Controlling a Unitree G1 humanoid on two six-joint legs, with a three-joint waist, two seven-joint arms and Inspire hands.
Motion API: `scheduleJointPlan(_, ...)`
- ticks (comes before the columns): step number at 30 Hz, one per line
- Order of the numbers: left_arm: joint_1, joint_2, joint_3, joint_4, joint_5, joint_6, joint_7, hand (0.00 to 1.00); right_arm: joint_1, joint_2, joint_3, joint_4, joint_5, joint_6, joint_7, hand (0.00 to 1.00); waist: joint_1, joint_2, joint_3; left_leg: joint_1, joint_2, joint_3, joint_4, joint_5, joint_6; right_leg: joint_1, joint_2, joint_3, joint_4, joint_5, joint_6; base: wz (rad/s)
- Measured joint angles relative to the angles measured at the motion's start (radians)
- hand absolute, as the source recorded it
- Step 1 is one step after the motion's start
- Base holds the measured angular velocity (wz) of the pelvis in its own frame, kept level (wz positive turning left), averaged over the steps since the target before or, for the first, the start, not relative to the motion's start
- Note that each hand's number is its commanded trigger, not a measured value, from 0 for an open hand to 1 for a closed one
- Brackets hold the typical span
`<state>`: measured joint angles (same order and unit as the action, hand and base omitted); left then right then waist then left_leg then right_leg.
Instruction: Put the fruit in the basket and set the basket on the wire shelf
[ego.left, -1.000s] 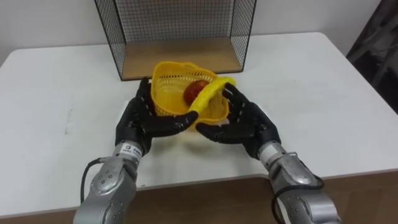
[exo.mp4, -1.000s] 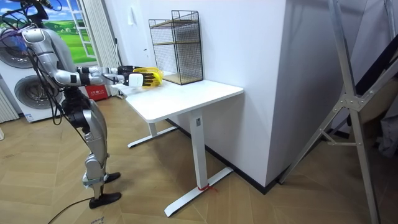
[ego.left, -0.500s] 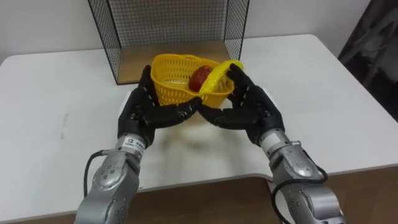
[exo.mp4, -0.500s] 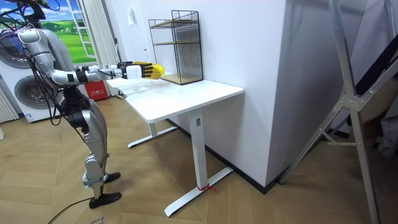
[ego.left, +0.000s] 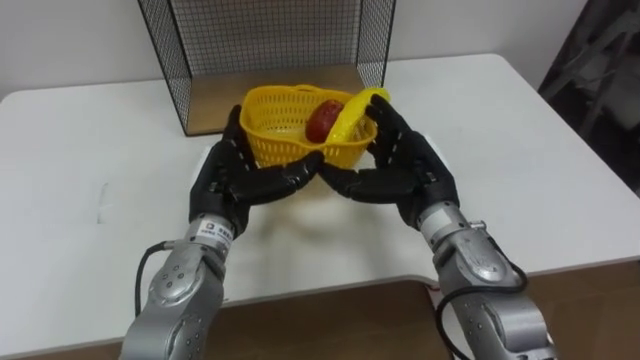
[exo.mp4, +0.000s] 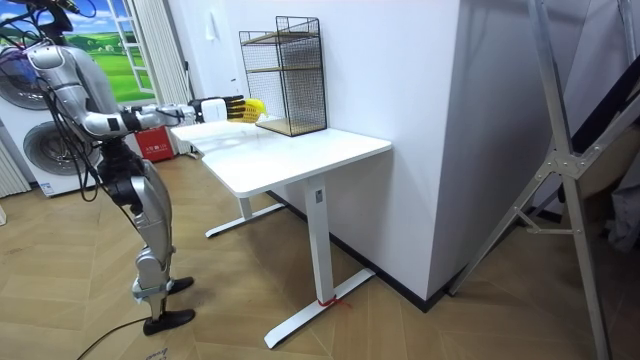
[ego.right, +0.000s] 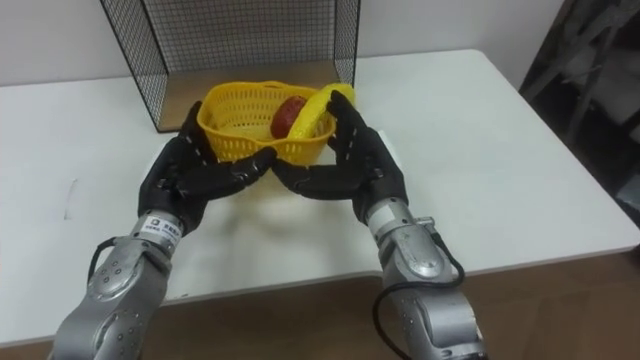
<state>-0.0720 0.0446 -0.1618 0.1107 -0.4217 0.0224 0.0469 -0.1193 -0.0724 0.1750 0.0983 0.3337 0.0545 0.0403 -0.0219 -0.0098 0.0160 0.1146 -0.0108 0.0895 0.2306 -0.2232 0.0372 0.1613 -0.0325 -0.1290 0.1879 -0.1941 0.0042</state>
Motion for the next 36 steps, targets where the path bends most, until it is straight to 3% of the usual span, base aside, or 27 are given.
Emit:
scheduleJointPlan(6,-0.018,0.000,0.000,0.000,0.001,0.000,0.000,0.00,0.000,0.000,0.000,-0.009,-0.017,0.000,-0.012,0.00,0.001,-0.002,0.0027,0.000,-0.001,-0.002,-0.001,0.000,0.000,-0.001,-0.001,-0.002,0.000,0.000,0.000,0.00)
scheduleJointPlan(10,-0.018,0.000,0.000,0.000,0.001,0.000,0.000,0.00,0.000,0.000,0.001,-0.009,-0.029,0.000,-0.013,0.00,0.002,-0.006,0.0089,0.000,0.000,-0.001,-0.001,0.000,0.000,-0.002,-0.001,-0.002,0.000,0.000,0.000,0.00)
scheduleJointPlan(21,-0.018,0.003,0.001,0.000,0.002,0.000,0.000,0.00,0.000,-0.002,0.000,-0.006,-0.030,0.000,0.007,0.00,0.013,-0.017,0.0099,-0.006,0.018,0.018,0.038,-0.008,-0.005,-0.016,0.003,0.000,0.047,-0.011,-0.001,-0.02)
scheduleJointPlan(23,-0.018,0.003,0.012,0.006,0.002,-0.002,0.000,0.00,0.001,-0.002,-0.003,-0.004,-0.030,0.000,0.020,0.00,0.049,-0.028,0.0106,-0.047,0.037,0.033,0.152,-0.056,-0.016,-0.057,0.007,0.003,0.136,-0.061,-0.018,-0.33)
scheduleJointPlan(25,-0.016,0.005,0.018,0.025,0.001,-0.003,0.000,0.00,0.006,-0.008,-0.005,0.001,-0.028,0.000,0.033,0.00,0.055,-0.043,0.0120,-0.099,0.054,0.038,0.287,-0.081,-0.028,-0.087,0.007,0.003,0.217,-0.105,-0.027,-0.09)
scheduleJointPlan(26,-0.016,0.007,0.020,0.031,0.001,-0.002,0.000,0.00,0.007,-0.008,-0.001,0.005,-0.029,0.000,0.036,0.00,0.059,-0.049,0.0130,-0.141,0.069,0.037,0.391,-0.091,-0.031,-0.101,0.010,0.001,0.263,-0.136,-0.036,0.05)
scheduleJointPlan(28,-0.016,0.006,0.023,0.053,0.001,-0.009,0.000,0.00,0.006,-0.012,-0.001,0.025,-0.029,0.000,0.040,0.00,0.065,-0.043,0.0131,-0.185,0.096,0.042,0.505,-0.092,-0.032,-0.104,0.021,0.003,0.299,-0.160,-0.051,-0.03)
scheduleJointPlan(31,-0.016,0.006,0.022,0.070,0.001,-0.009,0.000,0.00,0.003,-0.008,-0.001,0.050,-0.023,0.000,0.056,0.00,0.084,-0.042,0.0113,-0.192,0.121,0.040,0.524,-0.091,-0.033,-0.114,0.038,0.002,0.327,-0.173,-0.076,-0.04)
scheduleJointPlan(33,-0.016,0.005,0.022,0.072,0.002,-0.009,0.000,0.00,-0.004,-0.013,-0.001,0.054,-0.021,0.000,0.067,0.00,0.077,-0.041,0.0125,-0.217,0.118,0.035,0.540,-0.071,-0.056,-0.113,0.042,0.007,0.329,-0.171,-0.083,0.17)
scheduleJointPlan(34,-0.016,0.008,0.025,0.073,0.002,-0.009,0.000,0.00,-0.008,-0.014,-0.001,0.062,-0.021,0.000,0.070,0.00,0.077,-0.041,0.0154,-0.248,0.097,0.014,0.535,-0.073,-0.062,-0.115,0.034,0.007,0.330,-0.170,-0.087,0.11)
scheduleJointPlan(35,-0.017,0.004,0.026,0.072,0.001,-0.009,0.000,0.00,-0.011,-0.018,-0.002,0.062,-0.021,0.000,0.070,0.00,0.078,-0.049,0.0132,-0.290,0.063,-0.002,0.453,-0.076,-0.055,-0.132,0.023,0.012,0.331,-0.173,-0.090,0.00)
scheduleJointPlan(36,-0.017,0.001,0.022,0.071,0.001,-0.009,0.000,0.00,-0.014,-0.020,-0.003,0.062,-0.021,0.000,0.070,0.00,0.078,-0.048,0.0112,-0.309,0.050,-0.001,0.404,-0.069,-0.056,-0.140,0.021,0.020,0.331,-0.175,-0.094,-0.26)
